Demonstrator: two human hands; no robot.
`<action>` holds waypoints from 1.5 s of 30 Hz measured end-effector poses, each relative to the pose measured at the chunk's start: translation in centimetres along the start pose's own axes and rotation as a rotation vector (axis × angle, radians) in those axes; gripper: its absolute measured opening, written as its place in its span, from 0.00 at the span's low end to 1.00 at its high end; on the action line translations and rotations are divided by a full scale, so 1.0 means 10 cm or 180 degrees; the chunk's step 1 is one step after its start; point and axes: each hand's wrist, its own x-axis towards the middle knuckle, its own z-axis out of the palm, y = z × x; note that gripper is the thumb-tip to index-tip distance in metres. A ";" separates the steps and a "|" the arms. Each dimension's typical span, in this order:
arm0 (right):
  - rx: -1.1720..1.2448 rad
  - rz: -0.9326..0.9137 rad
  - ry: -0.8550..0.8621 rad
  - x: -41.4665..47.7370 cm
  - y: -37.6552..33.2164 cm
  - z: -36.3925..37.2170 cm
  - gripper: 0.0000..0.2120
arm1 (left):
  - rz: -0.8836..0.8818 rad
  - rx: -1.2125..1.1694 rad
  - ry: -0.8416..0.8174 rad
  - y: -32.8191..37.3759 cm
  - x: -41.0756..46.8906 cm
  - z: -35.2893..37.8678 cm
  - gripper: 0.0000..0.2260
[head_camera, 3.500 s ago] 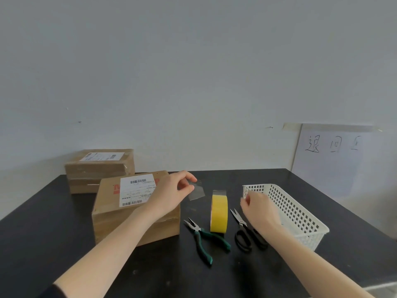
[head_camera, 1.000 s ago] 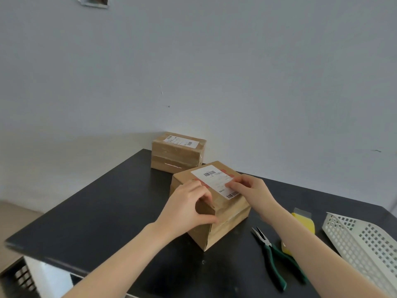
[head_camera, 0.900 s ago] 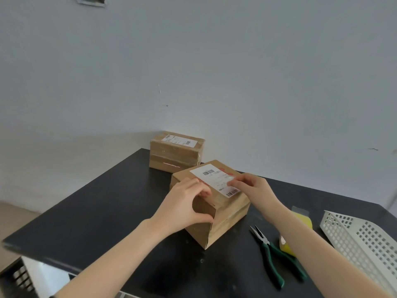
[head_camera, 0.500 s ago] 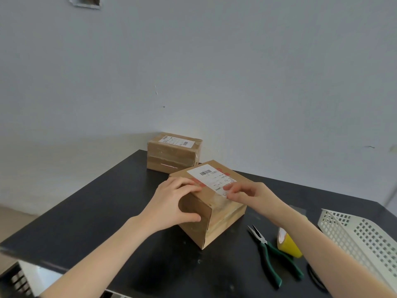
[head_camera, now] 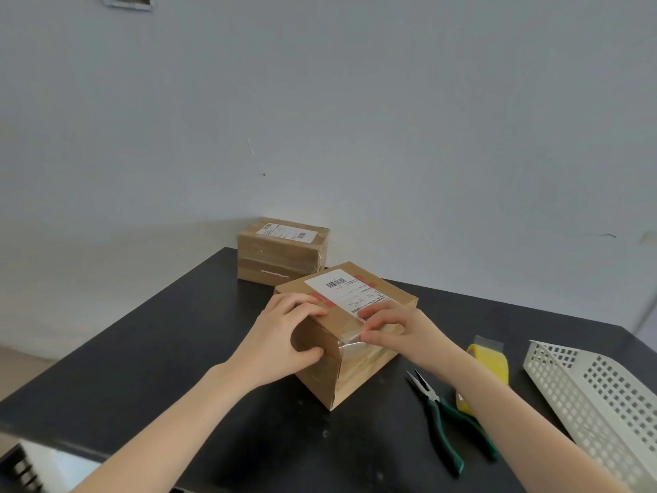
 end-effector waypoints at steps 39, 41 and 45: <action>-0.0275 0.0023 0.0436 0.02 0.01 0.15 0.09 | 0.0116 0.0339 0.0528 0.41 0.03 0.17 0.16; -0.0265 0.0026 0.0464 0.02 0.00 0.16 0.09 | 0.0106 0.0329 0.0517 0.41 0.02 0.18 0.17; -0.0345 0.0017 0.0494 0.04 -0.01 0.17 0.10 | 0.0009 0.0169 0.0581 0.42 0.02 0.22 0.18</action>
